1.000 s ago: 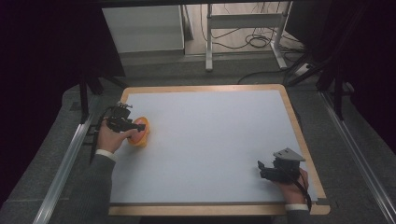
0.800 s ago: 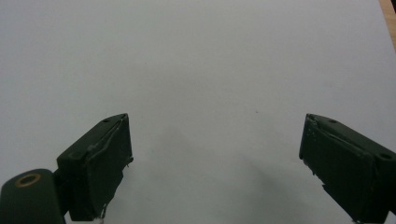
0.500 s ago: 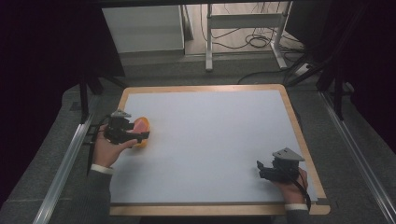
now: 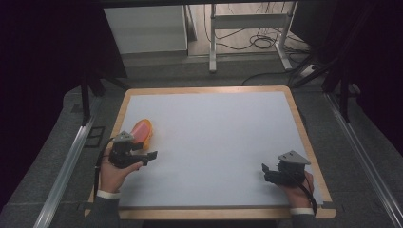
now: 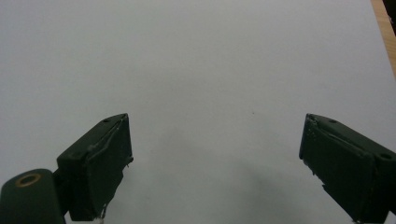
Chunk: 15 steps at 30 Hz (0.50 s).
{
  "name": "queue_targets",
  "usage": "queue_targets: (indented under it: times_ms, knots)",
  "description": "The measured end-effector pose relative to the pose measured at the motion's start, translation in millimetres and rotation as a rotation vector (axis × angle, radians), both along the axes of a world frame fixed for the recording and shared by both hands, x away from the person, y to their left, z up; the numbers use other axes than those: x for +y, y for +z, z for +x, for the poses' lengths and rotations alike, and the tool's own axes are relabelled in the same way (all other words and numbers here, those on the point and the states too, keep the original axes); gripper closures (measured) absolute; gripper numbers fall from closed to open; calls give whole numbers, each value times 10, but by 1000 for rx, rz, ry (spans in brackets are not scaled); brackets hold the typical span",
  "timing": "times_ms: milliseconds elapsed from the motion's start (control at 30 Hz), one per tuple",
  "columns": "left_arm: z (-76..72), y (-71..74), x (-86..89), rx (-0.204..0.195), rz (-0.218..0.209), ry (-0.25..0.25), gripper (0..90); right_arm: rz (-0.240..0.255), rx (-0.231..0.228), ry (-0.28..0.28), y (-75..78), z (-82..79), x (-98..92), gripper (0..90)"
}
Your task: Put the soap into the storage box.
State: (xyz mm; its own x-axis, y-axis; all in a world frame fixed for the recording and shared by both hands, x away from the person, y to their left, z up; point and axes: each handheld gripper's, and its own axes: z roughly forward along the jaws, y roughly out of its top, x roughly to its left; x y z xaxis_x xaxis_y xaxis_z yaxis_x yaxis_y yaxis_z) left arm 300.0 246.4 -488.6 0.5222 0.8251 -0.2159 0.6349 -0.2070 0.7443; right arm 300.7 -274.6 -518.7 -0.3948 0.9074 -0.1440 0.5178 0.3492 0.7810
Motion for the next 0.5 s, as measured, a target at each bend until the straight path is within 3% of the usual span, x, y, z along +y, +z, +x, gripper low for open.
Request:
queue_targets:
  times_ms: [67,133,267,300,367,500]
  knots:
    - [-14,-28,8,-2,12,2,243,-1,0,0,-2,0,-1,90]
    - [-37,-105,32,1,50,6,246,-1,2,-1,-6,2,3,90]
    - [-81,-202,84,19,27,21,248,-2,1,0,2,-2,9,90]
    - [-83,-212,93,24,38,25,250,-1,0,-3,9,-4,4,90]
    - [-96,-208,113,21,51,47,249,6,-6,-6,20,-7,-10,90]
    - [-107,-201,142,18,26,45,250,12,-11,-11,40,-13,-26,90]
